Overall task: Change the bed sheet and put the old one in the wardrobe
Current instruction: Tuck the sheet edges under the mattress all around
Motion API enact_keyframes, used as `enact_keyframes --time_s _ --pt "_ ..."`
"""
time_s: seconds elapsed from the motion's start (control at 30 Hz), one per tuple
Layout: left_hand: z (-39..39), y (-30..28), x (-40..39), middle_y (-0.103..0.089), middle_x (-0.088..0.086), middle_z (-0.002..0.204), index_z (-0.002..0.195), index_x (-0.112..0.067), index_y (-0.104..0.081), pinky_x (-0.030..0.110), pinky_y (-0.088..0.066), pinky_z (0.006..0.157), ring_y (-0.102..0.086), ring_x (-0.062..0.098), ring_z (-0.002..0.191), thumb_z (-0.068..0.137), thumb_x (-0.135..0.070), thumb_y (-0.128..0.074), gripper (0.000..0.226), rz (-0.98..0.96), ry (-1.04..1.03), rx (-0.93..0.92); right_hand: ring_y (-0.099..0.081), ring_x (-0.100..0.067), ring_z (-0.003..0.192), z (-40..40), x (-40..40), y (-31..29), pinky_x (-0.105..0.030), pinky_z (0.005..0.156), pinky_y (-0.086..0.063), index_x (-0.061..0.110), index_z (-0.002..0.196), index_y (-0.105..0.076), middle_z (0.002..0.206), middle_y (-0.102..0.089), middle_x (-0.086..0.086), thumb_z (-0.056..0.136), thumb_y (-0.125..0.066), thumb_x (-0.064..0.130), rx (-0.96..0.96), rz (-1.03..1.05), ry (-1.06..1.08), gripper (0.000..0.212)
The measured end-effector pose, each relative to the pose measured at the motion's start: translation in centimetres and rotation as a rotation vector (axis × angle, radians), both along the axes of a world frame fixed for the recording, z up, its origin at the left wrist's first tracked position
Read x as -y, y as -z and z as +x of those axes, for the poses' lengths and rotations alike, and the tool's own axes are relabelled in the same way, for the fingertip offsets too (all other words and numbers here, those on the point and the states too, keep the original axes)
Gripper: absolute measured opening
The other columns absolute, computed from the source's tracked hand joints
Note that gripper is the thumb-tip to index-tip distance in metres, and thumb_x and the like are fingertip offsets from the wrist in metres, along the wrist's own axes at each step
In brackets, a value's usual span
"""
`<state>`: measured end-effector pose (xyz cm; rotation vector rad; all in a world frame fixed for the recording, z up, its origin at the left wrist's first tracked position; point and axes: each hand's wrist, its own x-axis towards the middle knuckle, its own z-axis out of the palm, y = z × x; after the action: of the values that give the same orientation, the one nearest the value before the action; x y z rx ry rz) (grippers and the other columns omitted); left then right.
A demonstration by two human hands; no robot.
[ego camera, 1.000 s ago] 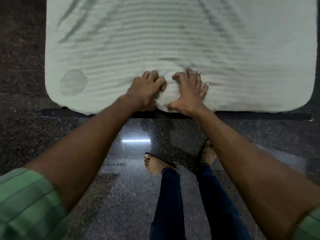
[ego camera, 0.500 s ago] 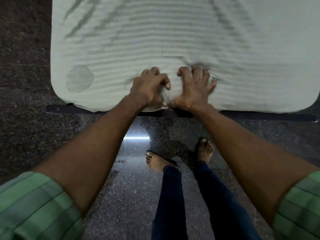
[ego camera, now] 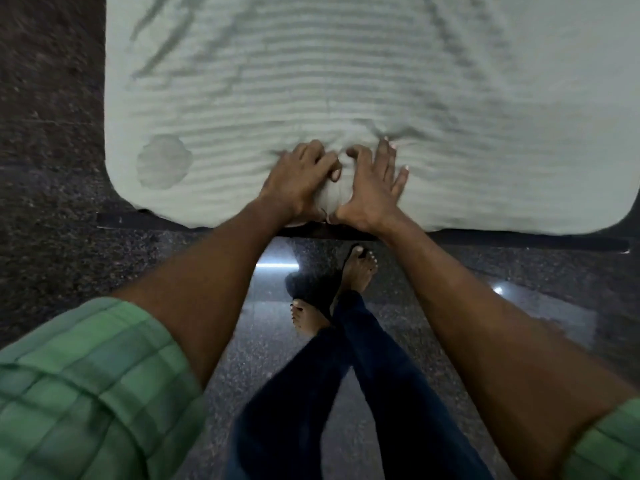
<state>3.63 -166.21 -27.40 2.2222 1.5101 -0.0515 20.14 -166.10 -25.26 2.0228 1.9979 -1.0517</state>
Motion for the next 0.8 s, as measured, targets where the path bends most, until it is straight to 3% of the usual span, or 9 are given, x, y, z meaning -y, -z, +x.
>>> enact_keyframes --time_s 0.1,0.23,0.33,0.43,0.53,0.63,0.8 --pt "-1.8 -1.0 -0.7 -0.046 0.002 0.114 0.115 -0.031 -0.058 0.039 -0.046 0.089 -0.048 0.025 0.104 0.053 -0.055 -0.088 0.073 -0.131 0.03 0.208 0.029 -0.03 0.154 0.2 1.3 0.3 -0.054 0.119 0.021 0.027 0.162 -0.012 0.168 0.026 -0.012 0.056 -0.091 0.044 0.005 0.035 -0.067 0.133" --pt "-7.3 -3.1 1.6 -0.045 -0.001 0.131 0.126 -0.036 -0.059 0.043 -0.047 0.095 -0.046 0.025 0.115 0.056 -0.048 -0.085 0.076 -0.146 -0.038 0.198 0.03 -0.03 0.153 -1.4 2.2 0.4 -0.054 0.12 0.021 0.027 0.165 -0.001 0.169 0.028 -0.007 0.062 -0.087 0.049 0.01 0.039 -0.118 0.137" --pt "-11.4 -3.8 5.2 -0.044 -0.001 0.136 0.126 -0.036 -0.06 0.047 -0.048 0.094 -0.049 0.028 0.117 0.059 -0.047 -0.082 0.071 -0.1 -0.129 0.208 0.017 -0.029 0.158 -4.7 3.6 0.3 -0.049 0.124 0.014 0.026 0.165 -0.013 0.172 0.012 -0.007 0.063 -0.083 0.056 -0.06 0.102 -0.138 0.127" --pt "-13.9 -3.4 6.8 -0.044 0.0 0.136 0.124 -0.035 -0.061 0.049 -0.049 0.093 -0.047 0.028 0.118 0.058 -0.03 -0.085 0.071 -0.06 -0.182 0.158 -0.006 -0.028 0.159 -8.2 3.8 0.4 -0.048 0.127 0.001 0.024 0.16 -0.031 0.172 -0.014 -0.006 0.062 -0.079 0.051 -0.106 0.206 -0.134 0.113" --pt "-14.7 -2.8 6.4 -0.047 0.001 0.129 0.116 -0.033 -0.064 0.048 -0.05 0.092 -0.05 0.029 0.113 0.06 -0.038 -0.081 0.059 -0.04 -0.222 0.219 -0.024 -0.029 0.152 -9.9 2.9 0.2 -0.051 0.122 -0.019 0.03 0.155 -0.037 0.164 -0.031 -0.003 0.05 -0.079 0.047 0.032 0.262 -0.116 0.114" --pt "-14.4 -2.3 5.8 -0.046 0.0 0.124 0.107 -0.035 -0.067 0.041 -0.051 0.09 -0.05 0.028 0.111 0.062 -0.059 -0.078 0.052 -0.042 -0.237 0.244 -0.038 -0.031 0.136 -10.5 1.9 0.1 -0.05 0.102 -0.036 0.033 0.152 -0.036 0.152 -0.038 -0.003 0.047 -0.08 0.053 0.206 0.306 -0.204 0.115" --pt "-14.0 -2.1 5.4 -0.043 -0.003 0.121 0.099 -0.036 -0.061 0.043 -0.054 0.08 -0.047 0.024 0.112 0.065 -0.038 -0.086 0.043 -0.064 -0.225 0.094 -0.041 -0.034 0.121 -12.7 0.8 0.2 -0.051 0.089 -0.039 0.029 0.152 -0.029 0.139 -0.04 -0.008 0.047 -0.078 0.059 0.402 0.283 -0.271 0.119"
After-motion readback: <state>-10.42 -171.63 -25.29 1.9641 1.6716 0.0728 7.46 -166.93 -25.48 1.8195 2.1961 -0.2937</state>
